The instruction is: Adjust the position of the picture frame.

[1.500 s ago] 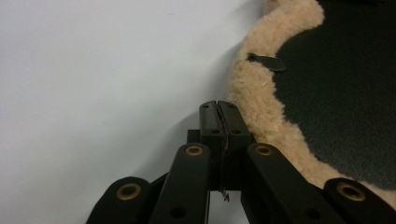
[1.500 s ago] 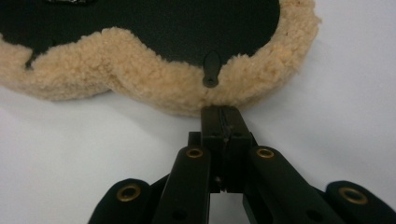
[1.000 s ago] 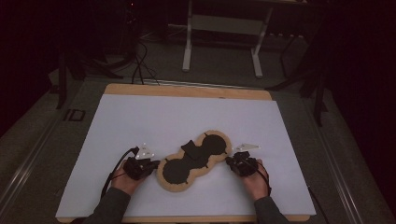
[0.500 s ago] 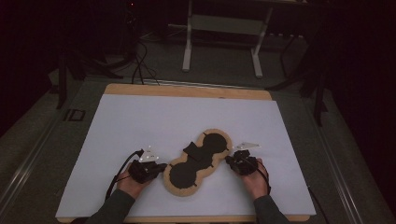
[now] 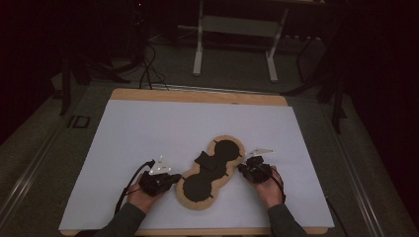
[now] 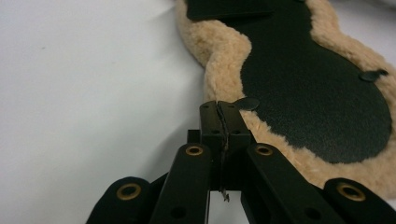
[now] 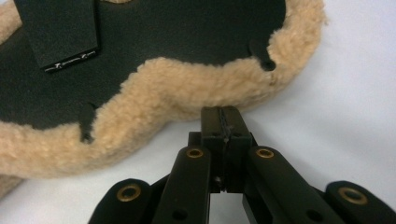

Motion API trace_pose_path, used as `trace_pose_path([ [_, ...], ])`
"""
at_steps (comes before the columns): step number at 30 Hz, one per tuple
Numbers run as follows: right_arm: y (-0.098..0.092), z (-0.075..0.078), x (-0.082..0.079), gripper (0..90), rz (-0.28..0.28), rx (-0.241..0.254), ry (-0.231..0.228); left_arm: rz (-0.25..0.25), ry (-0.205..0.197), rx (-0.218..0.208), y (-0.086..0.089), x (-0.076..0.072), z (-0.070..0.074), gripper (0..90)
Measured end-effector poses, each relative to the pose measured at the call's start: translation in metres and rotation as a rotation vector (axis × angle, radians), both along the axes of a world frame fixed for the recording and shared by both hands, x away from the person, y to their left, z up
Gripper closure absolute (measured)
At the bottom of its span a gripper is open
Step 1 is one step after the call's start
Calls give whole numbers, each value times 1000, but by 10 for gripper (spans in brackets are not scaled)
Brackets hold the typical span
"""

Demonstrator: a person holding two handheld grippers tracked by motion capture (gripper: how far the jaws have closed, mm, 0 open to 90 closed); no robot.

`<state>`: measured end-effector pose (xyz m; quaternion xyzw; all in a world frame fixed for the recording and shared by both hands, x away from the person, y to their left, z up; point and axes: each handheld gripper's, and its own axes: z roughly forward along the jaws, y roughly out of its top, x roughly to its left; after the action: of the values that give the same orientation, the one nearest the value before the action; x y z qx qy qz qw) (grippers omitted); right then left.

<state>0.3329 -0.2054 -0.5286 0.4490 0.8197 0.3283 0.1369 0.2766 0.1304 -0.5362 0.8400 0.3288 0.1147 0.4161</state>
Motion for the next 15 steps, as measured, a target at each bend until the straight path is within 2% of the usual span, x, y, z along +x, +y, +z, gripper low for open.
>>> trace_pose_path([
  [9,5,1,3,899,7,5,1,-53,-34,27,-16,-11,1,900],
  [15,6,3,4,900,14,9,3,-63,-28,20,-19,-13,1,900],
])
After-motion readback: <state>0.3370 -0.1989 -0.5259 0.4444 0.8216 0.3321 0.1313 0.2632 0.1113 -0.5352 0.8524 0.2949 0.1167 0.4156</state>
